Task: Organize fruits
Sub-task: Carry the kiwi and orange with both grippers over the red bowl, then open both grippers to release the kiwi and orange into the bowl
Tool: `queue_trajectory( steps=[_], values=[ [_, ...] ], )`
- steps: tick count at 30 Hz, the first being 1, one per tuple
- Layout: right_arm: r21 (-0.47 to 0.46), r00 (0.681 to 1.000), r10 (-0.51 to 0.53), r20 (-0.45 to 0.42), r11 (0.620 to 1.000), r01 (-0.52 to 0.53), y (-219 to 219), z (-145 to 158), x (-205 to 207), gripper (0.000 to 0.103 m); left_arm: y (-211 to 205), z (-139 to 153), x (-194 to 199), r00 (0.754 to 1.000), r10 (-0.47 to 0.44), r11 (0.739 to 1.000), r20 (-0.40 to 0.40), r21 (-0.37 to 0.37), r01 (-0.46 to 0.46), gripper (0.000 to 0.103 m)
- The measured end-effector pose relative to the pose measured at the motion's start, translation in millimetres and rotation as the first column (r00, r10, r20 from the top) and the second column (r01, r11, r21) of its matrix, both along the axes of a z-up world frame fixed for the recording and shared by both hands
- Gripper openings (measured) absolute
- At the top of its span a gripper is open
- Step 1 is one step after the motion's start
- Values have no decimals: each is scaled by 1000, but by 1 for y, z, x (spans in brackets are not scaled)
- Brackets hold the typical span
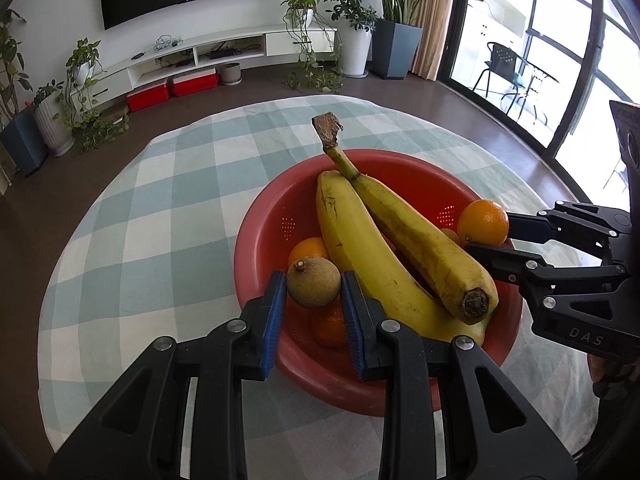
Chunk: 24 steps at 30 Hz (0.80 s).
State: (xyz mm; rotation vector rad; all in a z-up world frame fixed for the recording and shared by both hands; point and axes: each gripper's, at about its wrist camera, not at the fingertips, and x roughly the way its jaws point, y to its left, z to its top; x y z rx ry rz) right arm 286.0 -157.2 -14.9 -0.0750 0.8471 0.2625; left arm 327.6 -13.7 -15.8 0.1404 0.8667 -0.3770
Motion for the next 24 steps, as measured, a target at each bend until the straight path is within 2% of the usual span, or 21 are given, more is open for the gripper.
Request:
queue_trajectory(
  steps=[14, 19, 20, 22, 24],
  values=[
    [-58, 1000, 4, 21, 998, -3, 7, 1, -4, 41, -3, 1, -4, 1000, 23, 1000, 11, 19, -23, 28],
    [-76, 999, -7, 38, 997, 10, 7, 4, -6, 52, -2, 5, -6, 999, 29, 999, 25, 23, -29, 32],
    [-71, 999, -8, 39, 997, 11, 6, 4, -7, 53, -2, 6, -7, 999, 31, 999, 30, 25, -32, 35],
    [-69, 999, -11, 39, 998, 14, 4, 5, -9, 54, 0, 8, -9, 998, 50, 998, 48, 35, -51, 49],
    [-71, 999, -14, 44, 997, 17, 4, 6, -13, 54, 5, 12, -11, 997, 53, 999, 53, 3, -53, 78]
  ],
)
